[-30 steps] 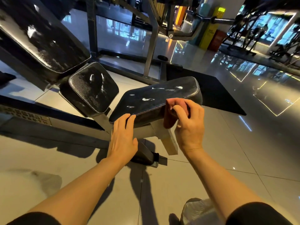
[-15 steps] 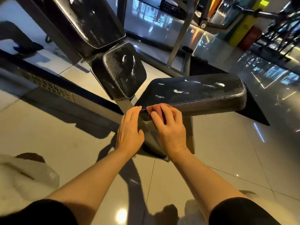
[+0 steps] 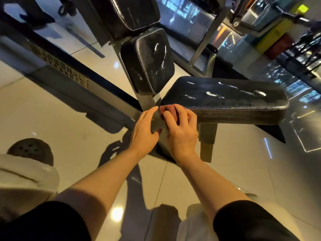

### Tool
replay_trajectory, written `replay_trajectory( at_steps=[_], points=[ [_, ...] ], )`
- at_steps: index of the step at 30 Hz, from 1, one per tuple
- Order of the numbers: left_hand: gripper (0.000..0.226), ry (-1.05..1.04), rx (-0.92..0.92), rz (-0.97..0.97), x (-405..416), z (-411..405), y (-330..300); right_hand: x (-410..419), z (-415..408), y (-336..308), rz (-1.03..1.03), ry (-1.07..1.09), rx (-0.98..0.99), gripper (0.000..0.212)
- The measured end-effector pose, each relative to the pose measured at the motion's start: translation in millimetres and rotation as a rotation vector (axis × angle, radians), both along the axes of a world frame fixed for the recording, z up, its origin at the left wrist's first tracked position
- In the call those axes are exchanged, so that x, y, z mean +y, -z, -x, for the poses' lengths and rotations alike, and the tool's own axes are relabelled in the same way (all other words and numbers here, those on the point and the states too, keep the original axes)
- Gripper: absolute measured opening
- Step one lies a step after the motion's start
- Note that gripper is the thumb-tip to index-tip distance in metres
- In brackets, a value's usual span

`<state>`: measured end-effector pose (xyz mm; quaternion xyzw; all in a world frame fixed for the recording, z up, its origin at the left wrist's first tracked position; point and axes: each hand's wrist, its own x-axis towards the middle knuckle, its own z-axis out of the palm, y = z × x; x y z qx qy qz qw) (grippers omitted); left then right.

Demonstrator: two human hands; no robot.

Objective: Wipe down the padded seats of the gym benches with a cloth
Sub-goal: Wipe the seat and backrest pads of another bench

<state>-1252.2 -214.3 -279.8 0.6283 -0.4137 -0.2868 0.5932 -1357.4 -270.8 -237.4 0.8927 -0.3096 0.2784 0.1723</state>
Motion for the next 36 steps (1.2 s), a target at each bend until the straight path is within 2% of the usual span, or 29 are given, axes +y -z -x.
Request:
replay_trajectory(
  at_steps=[3, 6, 9, 14, 17, 20, 22, 24, 28, 31, 33, 36],
  points=[
    [0.053, 0.004, 0.087, 0.008, 3.7, 2.6, -5.9, 1.3, 1.4, -6.0, -0.012, -0.028, -0.018, 0.034],
    [0.041, -0.003, 0.134, 0.032, 7.4, 7.6, -17.7, 0.4, 3.8, -12.3, -0.098, -0.179, -0.035, 0.035],
    [0.035, -0.085, 0.275, 0.043, 10.7, 14.5, -21.8, 0.4, 1.1, -12.5, -0.31, -0.339, 0.014, 0.056],
    [0.027, -0.215, 0.346, 0.01, 13.4, 25.0, -34.5, -1.4, 9.3, -34.1, -0.572, -0.343, 0.149, 0.084],
    [0.027, -0.414, 0.279, -0.034, 10.5, 26.0, -42.6, -4.6, 21.3, -53.4, -0.432, -0.298, 0.185, 0.074],
    [0.031, -0.617, 0.318, -0.079, 7.6, 25.2, -43.7, -13.1, 37.5, -64.9, -0.217, -0.116, 0.107, 0.059],
    [0.037, -0.61, 0.31, -0.118, 3.6, 31.8, -42.3, -20.8, 51.6, -70.8, -0.114, -0.051, 0.019, 0.047],
    [0.043, -0.485, 0.287, -0.119, -2.3, 45.3, -40.5, -28.5, 66.9, -73.9, -0.033, -0.047, -0.024, 0.038],
    [0.038, -0.43, 0.187, -0.003, -12.6, 69.0, -43.0, -34.9, 84.4, -72.9, 0.004, -0.011, 0.004, 0.034],
    [0.035, -0.299, 0.039, 0.128, -15.8, 89.5, -54.1, -32.6, 89.4, -71.3, 0.038, -0.015, 0.037, 0.029],
    [0.034, -0.364, -0.015, 0.199, -19.8, 93.9, -58.6, -33.0, 92.9, -72.9, 0.079, -0.034, 0.039, 0.022],
    [0.035, -0.618, 0.027, 0.184, -29.3, 85.0, -56.9, -37.2, 99.8, -77.3, 0.079, -0.004, 0.014, 0.03]
  ],
)
